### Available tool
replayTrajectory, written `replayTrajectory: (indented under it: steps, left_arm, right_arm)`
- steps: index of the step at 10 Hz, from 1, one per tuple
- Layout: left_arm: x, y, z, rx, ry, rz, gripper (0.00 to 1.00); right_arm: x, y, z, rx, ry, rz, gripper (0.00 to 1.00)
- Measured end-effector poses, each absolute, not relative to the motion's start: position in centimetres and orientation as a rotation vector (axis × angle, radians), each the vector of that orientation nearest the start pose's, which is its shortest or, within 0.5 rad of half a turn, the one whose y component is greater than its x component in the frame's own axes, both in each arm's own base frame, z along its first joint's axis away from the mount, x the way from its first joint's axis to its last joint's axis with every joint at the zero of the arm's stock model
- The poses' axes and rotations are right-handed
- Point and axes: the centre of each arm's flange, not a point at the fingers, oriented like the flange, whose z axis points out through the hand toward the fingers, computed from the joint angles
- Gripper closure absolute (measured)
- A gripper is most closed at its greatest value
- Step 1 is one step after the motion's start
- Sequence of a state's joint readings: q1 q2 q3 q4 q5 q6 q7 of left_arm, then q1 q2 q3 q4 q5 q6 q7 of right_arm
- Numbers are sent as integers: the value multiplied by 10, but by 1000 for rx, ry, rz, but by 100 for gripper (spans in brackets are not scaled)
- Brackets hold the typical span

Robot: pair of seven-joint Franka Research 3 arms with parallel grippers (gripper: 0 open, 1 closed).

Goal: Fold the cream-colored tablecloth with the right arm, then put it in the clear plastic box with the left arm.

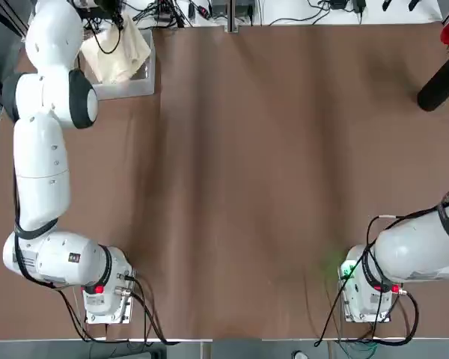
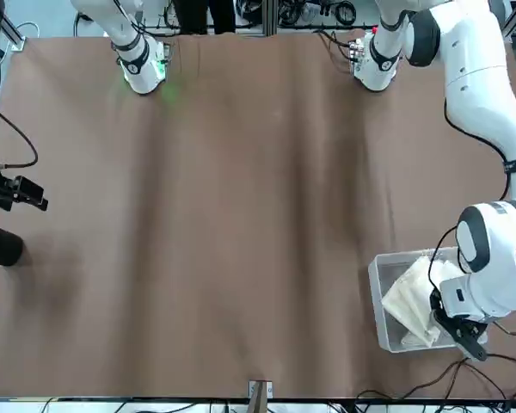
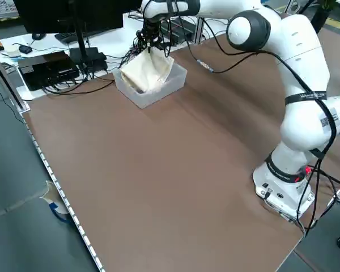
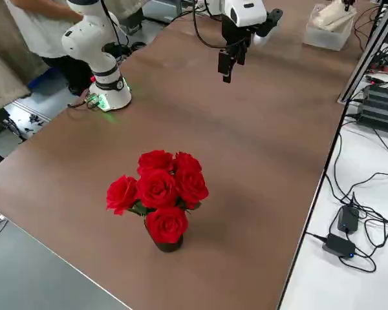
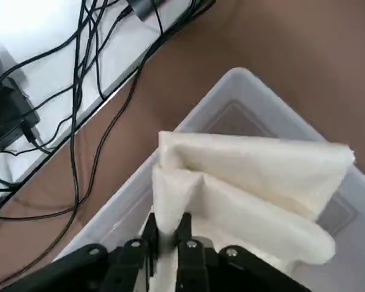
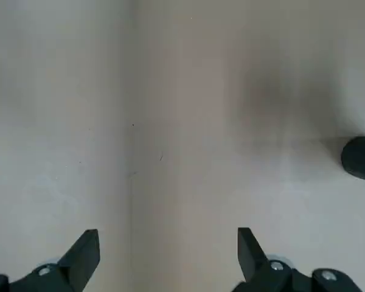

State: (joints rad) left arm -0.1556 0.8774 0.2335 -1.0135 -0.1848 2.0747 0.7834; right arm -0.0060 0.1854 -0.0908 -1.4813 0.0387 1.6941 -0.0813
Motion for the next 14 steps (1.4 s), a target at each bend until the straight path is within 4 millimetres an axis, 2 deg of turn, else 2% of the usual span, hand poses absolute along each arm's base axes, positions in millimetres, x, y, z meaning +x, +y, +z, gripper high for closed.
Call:
replayTrajectory:
  steps: [2, 5, 7, 9, 10, 12, 14]
  left_arm:
    - [793, -26, 353, -2878, 1029, -308, 48]
    - [784, -30, 379, -2938, 984, -258, 2]
    - [767, -31, 418, -3061, 770, -155, 0]
    - [745, -43, 468, -3140, 639, -102, 0]
    - [735, -42, 496, -3169, 499, -115, 0]
    - [711, -33, 542, -3206, 310, -138, 0]
    - [674, -13, 579, -3221, 160, -144, 0]
  right_arm:
    - [618, -51, 570, -3122, 28, -47, 0]
    - [618, -49, 570, -3122, 23, -47, 0]
    - [619, -43, 570, -3122, 6, -49, 0]
    - [619, -42, 571, -3122, 5, -50, 0]
    - [619, -42, 571, -3122, 6, -50, 0]
    - [619, -42, 571, -3122, 5, -50, 0]
    - [619, -38, 572, -3122, -6, -53, 0]
